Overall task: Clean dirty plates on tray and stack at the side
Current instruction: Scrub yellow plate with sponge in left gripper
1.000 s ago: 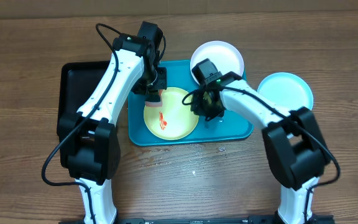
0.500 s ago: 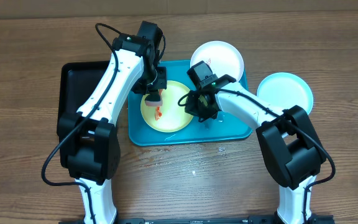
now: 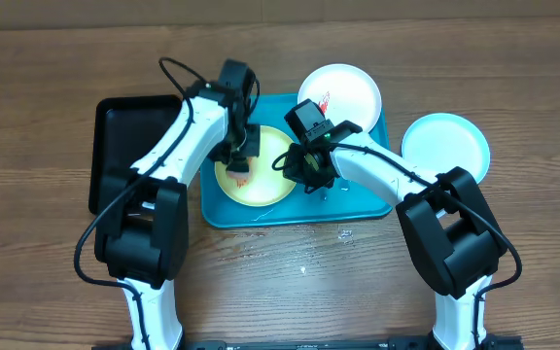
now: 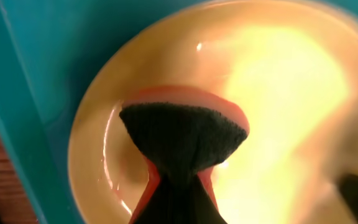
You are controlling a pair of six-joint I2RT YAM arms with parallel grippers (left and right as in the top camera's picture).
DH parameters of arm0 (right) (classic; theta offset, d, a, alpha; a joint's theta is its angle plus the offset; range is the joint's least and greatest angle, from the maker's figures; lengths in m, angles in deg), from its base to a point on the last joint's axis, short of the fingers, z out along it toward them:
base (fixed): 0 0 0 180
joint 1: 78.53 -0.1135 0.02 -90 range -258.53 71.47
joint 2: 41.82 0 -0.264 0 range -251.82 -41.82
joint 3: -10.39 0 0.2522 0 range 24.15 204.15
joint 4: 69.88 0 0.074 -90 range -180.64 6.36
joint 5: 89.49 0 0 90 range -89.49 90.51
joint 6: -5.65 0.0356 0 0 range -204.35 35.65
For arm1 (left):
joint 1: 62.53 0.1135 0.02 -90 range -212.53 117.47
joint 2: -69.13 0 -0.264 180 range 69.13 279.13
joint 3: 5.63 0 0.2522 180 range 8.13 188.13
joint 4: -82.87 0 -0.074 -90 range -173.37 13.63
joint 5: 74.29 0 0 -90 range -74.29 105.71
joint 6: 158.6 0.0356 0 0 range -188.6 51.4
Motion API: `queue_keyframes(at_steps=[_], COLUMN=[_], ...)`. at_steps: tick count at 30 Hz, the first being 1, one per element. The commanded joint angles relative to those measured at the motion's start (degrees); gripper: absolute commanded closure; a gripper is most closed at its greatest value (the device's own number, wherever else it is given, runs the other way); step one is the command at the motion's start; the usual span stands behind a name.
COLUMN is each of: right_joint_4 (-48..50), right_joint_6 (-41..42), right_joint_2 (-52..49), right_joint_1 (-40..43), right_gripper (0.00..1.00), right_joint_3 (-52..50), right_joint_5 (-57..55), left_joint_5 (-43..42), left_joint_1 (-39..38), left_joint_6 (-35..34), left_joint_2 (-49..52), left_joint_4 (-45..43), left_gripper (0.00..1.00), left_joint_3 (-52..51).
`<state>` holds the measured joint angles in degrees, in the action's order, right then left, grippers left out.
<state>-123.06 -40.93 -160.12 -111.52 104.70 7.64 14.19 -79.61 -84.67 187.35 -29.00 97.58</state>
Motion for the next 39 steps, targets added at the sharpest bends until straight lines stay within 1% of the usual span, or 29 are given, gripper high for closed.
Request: queue_keyframes(at_steps=[1,5,7,8,10,13,14,16,17,19,22,24,26,29,32,39], right_joint_4=[-0.09,-0.07,-0.07,-0.07,-0.07,0.11,0.15,0.13,0.11,0.11,0.13,0.13,0.13,0.22,0.37,0.33], right_joint_6=[-1.64,-1.64,-1.64,-1.66,-1.66,-1.66,-1.66,-1.68,-1.75,-1.88,-1.88,-1.9,-1.88,-1.88,-1.88,-1.9], right_joint_2=[-1.31,-1.31,-1.31,-1.31,-1.31,-1.31,-1.31,-1.31,-1.31,-1.31,-1.31,-1.31,-1.31,-1.31,-1.31,-1.31], right_joint_1=[-0.52,-0.55,-0.55,-0.52,-0.55,-0.55,-0.55,-0.55,-0.55,-0.55,-0.55,-0.55,-0.55,-0.55,-0.55,-0.52], right_gripper=[0.96,0.96,0.96,0.96,0.96,0.96,0.96,0.96,0.96,0.96,0.96,0.96,0.96,0.96,0.96,0.96], right_joint_3=[-1.2,-1.2,-1.2,-1.2,-1.2,-1.2,-1.2,-1.2,-1.2,-1.2,-1.2,-1.2,-1.2,-1.2,-1.2,-1.22], right_joint_5=[0.48,0.48,0.48,0.48,0.48,0.48,0.48,0.46,0.46,0.48,0.48,0.48,0.46,0.46,0.46,0.46], left_joint_5=[1.97,1.55,0.07,-2.29,-10.69,-28.76,-32.13,-32.22,-31.19,-26.12,-12.94,-1.86,8.13,19.23,24.85,28.94], left_joint_1=[-0.2,-0.26,-0.26,-0.26,-0.26,-0.26,-0.24,-0.24,-0.13,0.0,0.15,0.13,0.04,-0.42,-1.29,-3.61], left_joint_6=[2.45,3.26,3.5,4.7,10.03,21.97,23.89,24.24,23.91,20.44,11.26,5.57,1.49,-3.06,-5.01,-4.94], left_joint_2=[-0.46,-0.46,-0.46,-0.46,-0.46,-0.46,-0.46,-0.46,-0.46,-0.46,-0.46,-0.46,-0.48,-0.48,-0.48,-0.48], left_joint_4=[-3.19,-8.63,-10.67,-11.47,-12.57,-12.72,-12.9,-13.09,-13.29,-14.14,-15.72,-15.82,-15.17,-13.64,-13.14,-15.67], left_gripper=[0.96,0.96,0.96,0.96,0.96,0.96,0.96,0.96,0.96,0.96,0.96,0.96,0.96,0.96,0.96,0.96], left_joint_3=[-5.03,-10.56,-12.83,-13.73,-14.62,-14.67,-14.67,-14.67,-14.67,-14.67,-14.67,-14.67,-14.67,-14.67,-14.67,-14.67])
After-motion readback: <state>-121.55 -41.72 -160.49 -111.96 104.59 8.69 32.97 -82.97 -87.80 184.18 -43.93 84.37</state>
